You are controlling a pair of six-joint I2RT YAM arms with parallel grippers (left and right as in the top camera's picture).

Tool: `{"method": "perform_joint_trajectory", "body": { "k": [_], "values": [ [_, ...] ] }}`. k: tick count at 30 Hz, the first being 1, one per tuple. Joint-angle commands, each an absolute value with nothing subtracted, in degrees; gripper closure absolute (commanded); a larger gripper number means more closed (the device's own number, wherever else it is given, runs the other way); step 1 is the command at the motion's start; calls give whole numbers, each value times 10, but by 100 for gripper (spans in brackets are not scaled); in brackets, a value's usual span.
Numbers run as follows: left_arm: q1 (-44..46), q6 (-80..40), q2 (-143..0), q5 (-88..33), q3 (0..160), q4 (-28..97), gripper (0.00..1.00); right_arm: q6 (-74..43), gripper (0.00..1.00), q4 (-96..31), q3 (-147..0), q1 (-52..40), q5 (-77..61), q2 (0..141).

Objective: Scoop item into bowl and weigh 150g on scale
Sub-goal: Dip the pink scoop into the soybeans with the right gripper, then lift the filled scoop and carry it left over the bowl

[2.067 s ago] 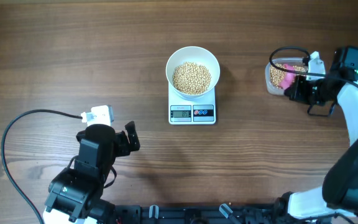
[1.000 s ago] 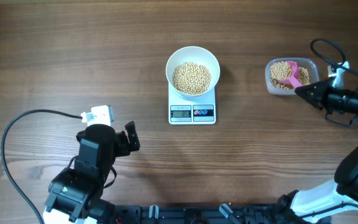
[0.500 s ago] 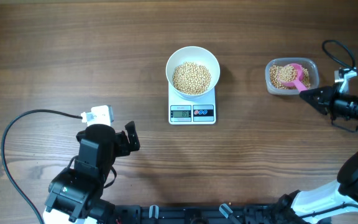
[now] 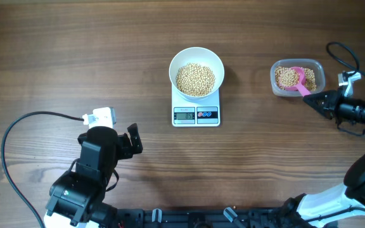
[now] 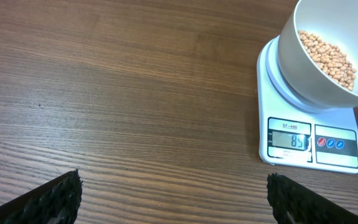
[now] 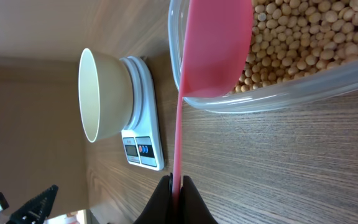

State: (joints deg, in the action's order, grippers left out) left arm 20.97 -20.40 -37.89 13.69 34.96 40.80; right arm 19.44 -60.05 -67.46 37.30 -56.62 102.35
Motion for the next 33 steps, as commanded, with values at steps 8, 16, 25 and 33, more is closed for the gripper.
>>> {"method": "perform_joint_trajectory", "body": {
  "k": [8, 16, 25, 33],
  "values": [
    [206, -198, -379, 144, 346, 408, 0, 208, 96, -590, -670, 376, -646, 1037],
    [206, -197, -379, 144, 346, 408, 0, 209, 96, -612, -670, 376, -739, 1037],
    [206, -197, -379, 144, 346, 408, 0, 209, 96, -644, -670, 335, -818, 1036],
    [206, -197, -379, 144, 346, 408, 0, 164, 96, -628, -671, 211, -861, 1036]
  ]
}}
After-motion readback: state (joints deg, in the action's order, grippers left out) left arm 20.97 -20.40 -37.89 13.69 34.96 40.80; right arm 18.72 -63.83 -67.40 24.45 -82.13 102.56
